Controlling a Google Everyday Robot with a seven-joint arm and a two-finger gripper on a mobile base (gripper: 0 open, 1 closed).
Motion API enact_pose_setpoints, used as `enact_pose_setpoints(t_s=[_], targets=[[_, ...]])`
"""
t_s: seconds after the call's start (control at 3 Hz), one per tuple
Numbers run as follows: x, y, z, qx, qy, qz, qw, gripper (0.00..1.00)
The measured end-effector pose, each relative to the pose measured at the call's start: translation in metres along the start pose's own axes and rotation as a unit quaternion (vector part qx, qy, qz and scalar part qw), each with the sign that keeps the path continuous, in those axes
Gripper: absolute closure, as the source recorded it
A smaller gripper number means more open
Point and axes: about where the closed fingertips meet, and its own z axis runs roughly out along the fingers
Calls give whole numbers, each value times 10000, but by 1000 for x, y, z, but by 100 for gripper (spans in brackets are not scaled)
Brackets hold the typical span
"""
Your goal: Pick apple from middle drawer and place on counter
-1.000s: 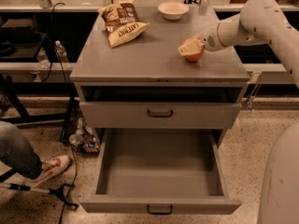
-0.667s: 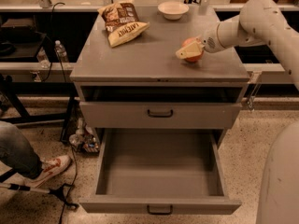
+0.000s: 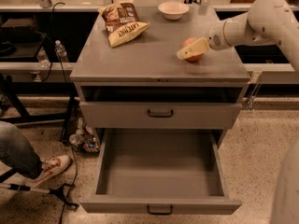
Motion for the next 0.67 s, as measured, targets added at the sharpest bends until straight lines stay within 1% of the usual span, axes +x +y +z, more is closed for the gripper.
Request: enact_pose_setpoints(t_s=[0.33,0.67], targets=[[9,-11,-41,420,-317,187,9984,0],[30,-25,-106,1022,-727,549,9906,0]])
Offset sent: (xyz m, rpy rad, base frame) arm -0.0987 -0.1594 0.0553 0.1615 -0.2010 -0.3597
